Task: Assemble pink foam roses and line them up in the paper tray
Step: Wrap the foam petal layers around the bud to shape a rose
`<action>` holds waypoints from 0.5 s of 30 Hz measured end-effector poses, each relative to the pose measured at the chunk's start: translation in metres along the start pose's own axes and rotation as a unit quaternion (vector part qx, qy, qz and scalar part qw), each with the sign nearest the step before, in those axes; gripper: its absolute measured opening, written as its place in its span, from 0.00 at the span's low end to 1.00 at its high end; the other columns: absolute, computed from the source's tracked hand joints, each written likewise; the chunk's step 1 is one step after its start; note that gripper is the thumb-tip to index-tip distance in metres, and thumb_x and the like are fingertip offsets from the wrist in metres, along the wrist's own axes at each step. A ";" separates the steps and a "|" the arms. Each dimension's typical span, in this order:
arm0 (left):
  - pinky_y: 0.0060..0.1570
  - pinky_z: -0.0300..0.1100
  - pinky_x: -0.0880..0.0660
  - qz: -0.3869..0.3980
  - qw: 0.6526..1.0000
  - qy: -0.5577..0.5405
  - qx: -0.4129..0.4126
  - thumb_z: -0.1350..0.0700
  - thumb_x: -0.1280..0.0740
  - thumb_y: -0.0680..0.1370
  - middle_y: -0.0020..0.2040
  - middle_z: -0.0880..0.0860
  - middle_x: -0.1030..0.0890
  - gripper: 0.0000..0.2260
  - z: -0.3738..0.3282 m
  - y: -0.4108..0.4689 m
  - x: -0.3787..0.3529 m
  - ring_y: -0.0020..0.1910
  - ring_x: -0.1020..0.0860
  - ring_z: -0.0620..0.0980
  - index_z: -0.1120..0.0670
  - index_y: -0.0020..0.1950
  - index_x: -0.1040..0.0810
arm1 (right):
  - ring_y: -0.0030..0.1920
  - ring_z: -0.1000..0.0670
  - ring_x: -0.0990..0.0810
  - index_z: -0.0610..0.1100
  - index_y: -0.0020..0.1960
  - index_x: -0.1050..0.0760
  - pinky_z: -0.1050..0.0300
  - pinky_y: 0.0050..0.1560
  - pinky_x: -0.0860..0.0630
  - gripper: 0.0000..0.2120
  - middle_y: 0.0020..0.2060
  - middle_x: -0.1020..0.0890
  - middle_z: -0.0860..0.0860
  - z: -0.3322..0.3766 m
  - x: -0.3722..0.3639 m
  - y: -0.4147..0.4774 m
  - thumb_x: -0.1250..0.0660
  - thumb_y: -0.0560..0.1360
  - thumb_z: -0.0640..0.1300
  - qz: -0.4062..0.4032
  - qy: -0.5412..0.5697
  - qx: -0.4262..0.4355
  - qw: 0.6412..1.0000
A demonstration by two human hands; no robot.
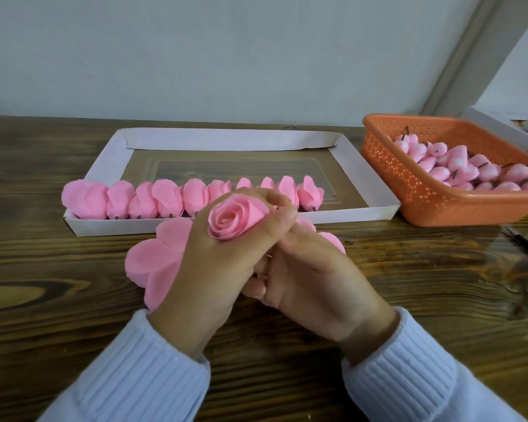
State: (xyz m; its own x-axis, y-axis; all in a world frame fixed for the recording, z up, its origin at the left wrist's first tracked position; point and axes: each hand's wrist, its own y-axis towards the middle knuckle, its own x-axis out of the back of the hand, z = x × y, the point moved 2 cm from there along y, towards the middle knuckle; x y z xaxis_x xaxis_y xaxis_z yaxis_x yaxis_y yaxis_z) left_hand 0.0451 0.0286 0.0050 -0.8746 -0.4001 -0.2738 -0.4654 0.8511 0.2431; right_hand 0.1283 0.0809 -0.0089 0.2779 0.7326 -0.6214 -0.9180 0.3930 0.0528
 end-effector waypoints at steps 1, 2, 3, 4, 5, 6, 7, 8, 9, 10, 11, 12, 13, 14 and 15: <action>0.24 0.34 0.28 0.005 1.000 0.001 -0.009 0.48 0.27 0.64 0.44 0.47 0.15 0.04 -0.001 0.000 0.000 0.34 0.19 0.43 0.46 0.35 0.18 | 0.35 0.53 0.25 0.41 0.61 0.32 0.61 0.35 0.26 0.14 0.38 0.28 0.44 0.000 0.001 0.000 0.42 0.76 0.43 -0.007 -0.012 0.003 1.000; 0.24 0.33 0.29 0.012 1.000 0.000 -0.019 0.48 0.27 0.64 0.43 0.47 0.16 0.04 -0.001 0.000 -0.001 0.33 0.19 0.44 0.46 0.35 0.18 | 0.33 0.54 0.26 0.40 0.58 0.31 0.62 0.34 0.27 0.12 0.36 0.27 0.45 -0.001 0.002 0.000 0.42 0.77 0.43 -0.018 -0.026 0.005 0.999; 0.23 0.33 0.30 0.016 1.000 0.000 -0.023 0.48 0.27 0.64 0.41 0.48 0.16 0.04 0.000 -0.001 -0.001 0.30 0.22 0.44 0.46 0.36 0.18 | 0.31 0.54 0.27 0.39 0.52 0.28 0.63 0.33 0.28 0.10 0.33 0.27 0.47 -0.001 0.004 0.000 0.43 0.78 0.44 -0.031 -0.044 0.002 0.999; 0.21 0.34 0.32 0.013 1.000 0.000 -0.017 0.48 0.27 0.64 0.38 0.49 0.17 0.05 0.000 -0.001 -0.002 0.24 0.26 0.44 0.47 0.37 0.18 | 0.30 0.55 0.28 0.39 0.46 0.26 0.64 0.32 0.29 0.12 0.30 0.26 0.48 -0.002 0.005 0.000 0.44 0.80 0.45 -0.042 -0.062 -0.003 0.997; 0.21 0.33 0.34 0.006 1.000 -0.003 -0.005 0.46 0.27 0.64 0.35 0.50 0.18 0.07 0.001 -0.002 -0.002 0.21 0.29 0.44 0.47 0.38 0.17 | 0.29 0.55 0.28 0.40 0.42 0.26 0.64 0.32 0.30 0.15 0.29 0.26 0.49 -0.002 0.005 0.000 0.45 0.81 0.45 -0.046 -0.077 -0.008 0.996; 0.21 0.34 0.34 -0.005 1.000 -0.006 0.005 0.45 0.28 0.64 0.34 0.49 0.17 0.08 0.001 -0.002 -0.003 0.20 0.28 0.43 0.47 0.39 0.17 | 0.30 0.55 0.27 0.42 0.43 0.24 0.64 0.32 0.31 0.16 0.29 0.25 0.50 -0.003 0.005 0.000 0.46 0.82 0.46 -0.042 -0.080 -0.006 0.996; 0.21 0.34 0.33 -0.016 1.000 -0.008 0.010 0.45 0.28 0.63 0.37 0.48 0.16 0.09 0.001 -0.002 -0.003 0.23 0.24 0.43 0.47 0.38 0.16 | 0.31 0.55 0.26 0.41 0.49 0.24 0.64 0.33 0.30 0.14 0.31 0.24 0.49 -0.003 0.004 0.000 0.46 0.82 0.45 -0.032 -0.065 0.000 0.997; 0.22 0.35 0.31 -0.025 1.000 -0.009 0.011 0.44 0.28 0.63 0.39 0.47 0.15 0.08 0.001 -0.002 -0.003 0.27 0.21 0.43 0.46 0.36 0.16 | 0.33 0.54 0.25 0.40 0.57 0.25 0.63 0.34 0.28 0.13 0.34 0.25 0.48 -0.002 0.002 0.000 0.46 0.81 0.44 -0.019 -0.042 0.005 0.999; 0.22 0.35 0.30 -0.031 0.999 -0.013 0.009 0.45 0.28 0.62 0.41 0.46 0.15 0.06 0.000 -0.001 -0.002 0.30 0.20 0.43 0.46 0.34 0.17 | 0.35 0.54 0.24 0.39 0.63 0.28 0.62 0.35 0.26 0.15 0.37 0.25 0.47 -0.002 0.002 0.000 0.45 0.79 0.42 -0.008 -0.020 0.008 1.000; 0.23 0.36 0.29 -0.030 0.999 -0.019 0.003 0.46 0.28 0.62 0.42 0.45 0.15 0.05 0.000 0.000 -0.001 0.33 0.19 0.44 0.46 0.33 0.18 | 0.36 0.53 0.24 0.38 0.66 0.30 0.61 0.36 0.25 0.18 0.37 0.26 0.46 -0.001 0.002 -0.001 0.44 0.78 0.41 0.001 -0.005 0.008 1.000; 0.25 0.38 0.27 -0.022 0.999 -0.023 -0.010 0.48 0.27 0.62 0.42 0.46 0.16 0.04 -0.001 0.001 -0.001 0.35 0.19 0.46 0.46 0.32 0.19 | 0.35 0.53 0.24 0.38 0.65 0.30 0.61 0.36 0.25 0.17 0.37 0.25 0.46 -0.001 0.001 -0.001 0.43 0.77 0.39 0.006 -0.001 0.011 1.000; 0.29 0.41 0.24 -0.007 0.999 -0.027 -0.024 0.50 0.27 0.63 0.44 0.47 0.16 0.04 -0.002 0.002 0.000 0.38 0.19 0.49 0.46 0.32 0.20 | 0.33 0.53 0.25 0.38 0.60 0.28 0.61 0.35 0.25 0.14 0.34 0.25 0.46 0.000 0.001 -0.001 0.42 0.76 0.40 0.002 -0.005 0.017 1.000; 0.33 0.42 0.23 0.009 0.999 -0.030 -0.036 0.52 0.27 0.63 0.45 0.47 0.16 0.04 -0.003 0.002 -0.001 0.41 0.19 0.51 0.46 0.32 0.21 | 0.31 0.53 0.26 0.37 0.54 0.28 0.61 0.34 0.26 0.10 0.31 0.25 0.47 0.000 0.001 -0.002 0.42 0.77 0.41 -0.008 -0.016 0.021 1.000; 0.34 0.41 0.22 0.022 0.998 -0.031 -0.042 0.53 0.27 0.64 0.46 0.48 0.15 0.03 -0.004 0.002 -0.001 0.43 0.18 0.51 0.46 0.33 0.20 | 0.29 0.53 0.28 0.36 0.48 0.29 0.62 0.33 0.27 0.09 0.29 0.25 0.48 0.000 0.002 -0.001 0.42 0.78 0.43 -0.024 -0.036 0.021 0.999; 0.32 0.37 0.23 0.031 0.998 -0.028 -0.041 0.52 0.27 0.64 0.47 0.48 0.15 0.02 -0.005 0.001 -0.002 0.42 0.17 0.50 0.46 0.34 0.19 | 0.28 0.53 0.30 0.36 0.46 0.29 0.62 0.32 0.28 0.11 0.28 0.26 0.48 0.000 0.002 0.000 0.44 0.81 0.44 -0.040 -0.057 0.017 0.997</action>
State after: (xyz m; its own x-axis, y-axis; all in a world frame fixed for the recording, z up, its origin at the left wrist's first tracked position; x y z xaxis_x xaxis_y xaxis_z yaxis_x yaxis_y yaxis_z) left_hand 0.0455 0.0286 0.0106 -0.8944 -0.3255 -0.3069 -0.4217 0.8423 0.3357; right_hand 0.1288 0.0821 -0.0099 0.3820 0.7558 -0.5318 -0.8820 0.4701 0.0345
